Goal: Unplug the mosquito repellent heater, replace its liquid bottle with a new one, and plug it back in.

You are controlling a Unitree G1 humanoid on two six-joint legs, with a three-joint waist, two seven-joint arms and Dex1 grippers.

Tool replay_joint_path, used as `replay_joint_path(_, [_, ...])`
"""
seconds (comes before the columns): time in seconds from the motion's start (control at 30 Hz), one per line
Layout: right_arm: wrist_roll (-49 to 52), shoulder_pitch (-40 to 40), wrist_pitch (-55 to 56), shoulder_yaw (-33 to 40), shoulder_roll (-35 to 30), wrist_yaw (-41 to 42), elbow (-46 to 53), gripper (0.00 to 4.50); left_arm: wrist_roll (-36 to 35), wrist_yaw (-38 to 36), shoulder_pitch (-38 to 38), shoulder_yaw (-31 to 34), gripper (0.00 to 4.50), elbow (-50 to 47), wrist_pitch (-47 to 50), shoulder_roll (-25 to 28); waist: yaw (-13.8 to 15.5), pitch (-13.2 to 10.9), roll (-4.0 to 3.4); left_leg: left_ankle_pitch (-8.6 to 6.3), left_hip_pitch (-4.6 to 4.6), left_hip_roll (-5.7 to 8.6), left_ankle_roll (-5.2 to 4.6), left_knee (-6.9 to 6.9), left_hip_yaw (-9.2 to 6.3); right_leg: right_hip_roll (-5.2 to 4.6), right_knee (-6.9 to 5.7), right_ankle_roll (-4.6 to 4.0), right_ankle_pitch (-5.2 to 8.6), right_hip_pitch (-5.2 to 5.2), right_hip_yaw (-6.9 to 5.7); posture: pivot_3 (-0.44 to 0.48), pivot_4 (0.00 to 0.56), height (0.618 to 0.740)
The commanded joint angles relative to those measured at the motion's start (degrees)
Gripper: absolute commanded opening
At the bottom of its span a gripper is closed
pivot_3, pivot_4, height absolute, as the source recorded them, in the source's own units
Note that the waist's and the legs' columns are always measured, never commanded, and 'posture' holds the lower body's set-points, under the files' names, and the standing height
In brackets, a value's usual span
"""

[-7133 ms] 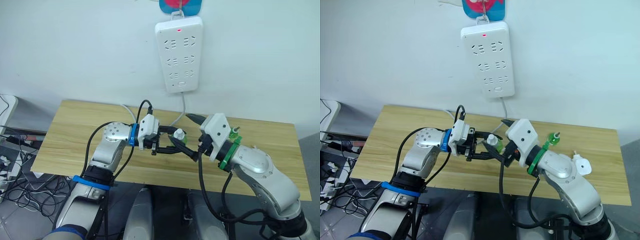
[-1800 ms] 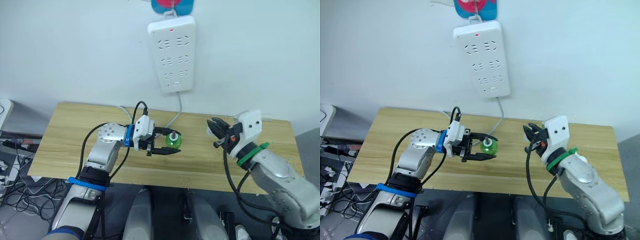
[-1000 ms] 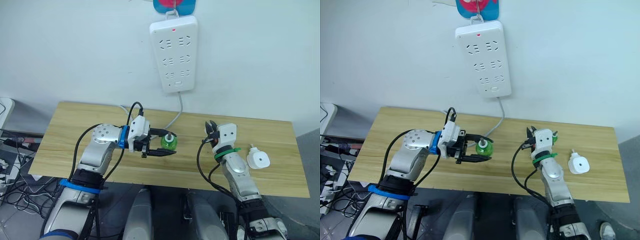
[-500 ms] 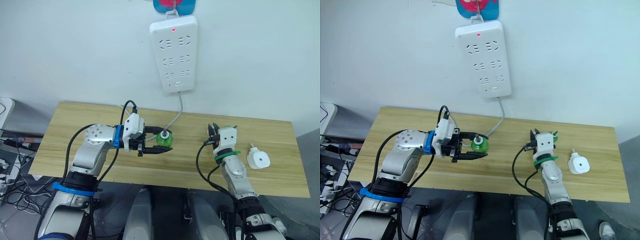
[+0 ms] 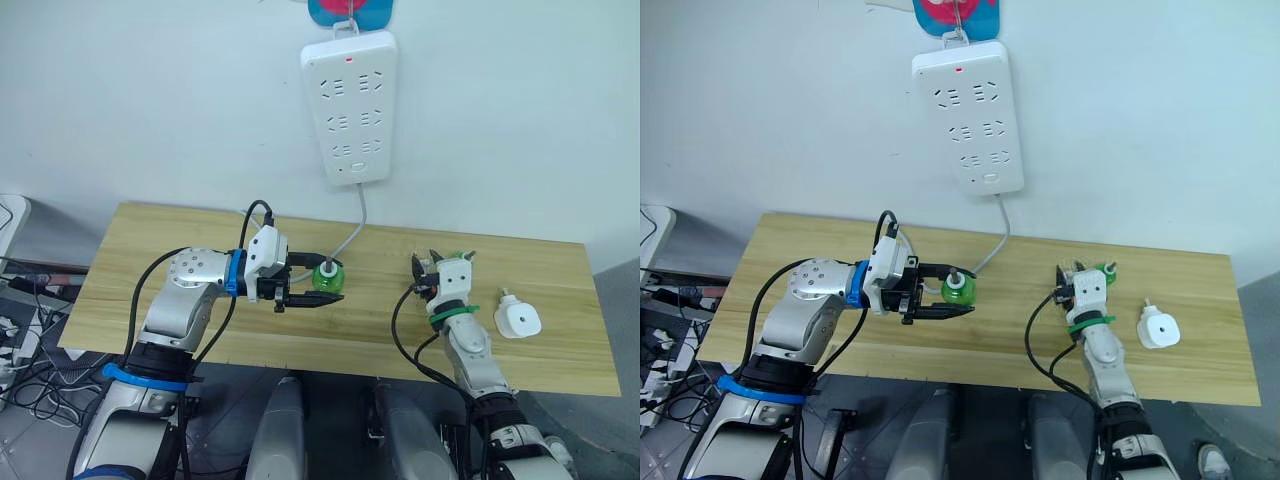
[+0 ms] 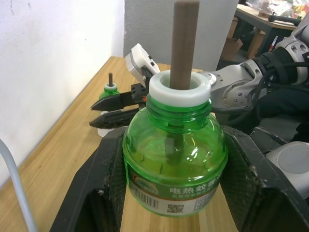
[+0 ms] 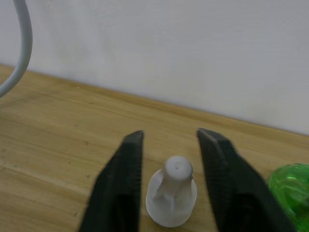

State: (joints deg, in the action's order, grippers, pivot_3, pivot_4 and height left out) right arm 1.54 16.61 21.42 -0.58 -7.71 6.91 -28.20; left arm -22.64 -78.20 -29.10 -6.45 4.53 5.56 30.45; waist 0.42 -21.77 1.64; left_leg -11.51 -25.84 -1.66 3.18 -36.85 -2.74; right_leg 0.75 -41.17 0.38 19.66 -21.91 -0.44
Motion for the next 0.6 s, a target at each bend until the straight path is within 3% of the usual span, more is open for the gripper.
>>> replay_joint_path(0.03, [0.58,-2.62,0.37,0.81,-0.39,0.92,4.7,3.42,-0.99,-0.24,-0.5,0.47,2.27,-1.54,-1.11,-0.31,0.03,0.0,0.0,0.0,0.0,0.0,0.0,0.0,0.0,0.0,0.0,0.0,0.0,0.0,0.01,0.122,0.393,0.74])
replay_joint_path(0.13, [0.3,-4.56,-0.52,0.45,-0.66,1.55,7.68,4.48,-0.71,-0.15,-0.63,0.32,2.27,-0.91,-1.66,-0.83,0.03,0.0,-0.01,0.0,0.0,0.0,0.0,0.0,0.0,0.0,0.01,0.0,0.0,0.0,0.01,0.113,0.392,0.74])
replay_joint_path(0.2, [0.33,-6.17,-1.57,0.12,-0.7,2.01,10.58,4.48,-0.55,-0.07,-0.66,0.25,2.27,-0.5,-2.06,-1.12,0.04,-0.01,-0.01,0.0,0.0,0.0,0.0,0.0,0.01,0.0,0.0,0.0,0.0,0.0,0.01,0.108,0.388,0.74])
replay_joint_path(0.4, [1.5,-18.58,-11.89,-1.28,-2.9,4.92,33.82,4.48,0.52,0.68,-0.99,0.23,2.27,2.11,-4.58,-2.28,0.36,-0.01,-0.04,0.0,-0.01,0.01,0.0,0.05,-0.02,0.0,0.04,0.0,0.0,0.0,0.01,0.093,0.377,0.74])
replay_joint_path(0.6, [10.05,-29.72,-34.56,-6.01,-7.5,8.94,64.65,4.48,2.78,3.66,-3.23,0.26,2.27,6.67,-8.14,-4.66,0.43,-0.01,-0.07,0.0,-0.02,0.0,0.01,0.04,-0.04,0.0,0.06,0.01,0.0,0.01,0.02,0.063,0.37,0.74])
